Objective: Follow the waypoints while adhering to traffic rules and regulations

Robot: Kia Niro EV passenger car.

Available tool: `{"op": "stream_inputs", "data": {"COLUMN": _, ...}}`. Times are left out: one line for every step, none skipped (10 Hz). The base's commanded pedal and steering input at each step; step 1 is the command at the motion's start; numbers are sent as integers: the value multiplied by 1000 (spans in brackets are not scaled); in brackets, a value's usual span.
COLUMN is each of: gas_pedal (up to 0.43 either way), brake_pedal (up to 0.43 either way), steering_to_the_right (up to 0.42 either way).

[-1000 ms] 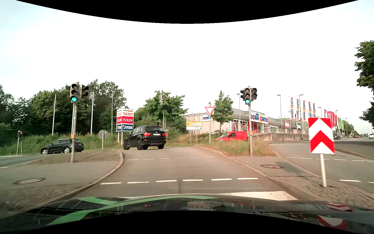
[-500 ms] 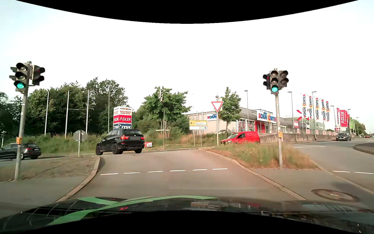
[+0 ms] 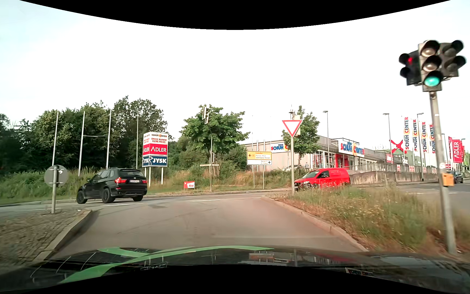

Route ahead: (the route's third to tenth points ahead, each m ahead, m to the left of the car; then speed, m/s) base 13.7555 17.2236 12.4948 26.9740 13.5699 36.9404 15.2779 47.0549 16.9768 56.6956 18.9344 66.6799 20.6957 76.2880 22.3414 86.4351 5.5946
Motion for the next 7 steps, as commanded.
{"op": "stream_inputs", "data": {"gas_pedal": 130, "brake_pedal": 0, "steering_to_the_right": -92}}
{"op": "stream_inputs", "data": {"gas_pedal": 138, "brake_pedal": 0, "steering_to_the_right": -102}}
{"op": "stream_inputs", "data": {"gas_pedal": 138, "brake_pedal": 0, "steering_to_the_right": -112}}
{"op": "stream_inputs", "data": {"gas_pedal": 138, "brake_pedal": 0, "steering_to_the_right": -131}}
{"op": "stream_inputs", "data": {"gas_pedal": 138, "brake_pedal": 0, "steering_to_the_right": -153}}
{"op": "stream_inputs", "data": {"gas_pedal": 138, "brake_pedal": 0, "steering_to_the_right": -177}}
{"op": "stream_inputs", "data": {"gas_pedal": 138, "brake_pedal": 0, "steering_to_the_right": -199}}
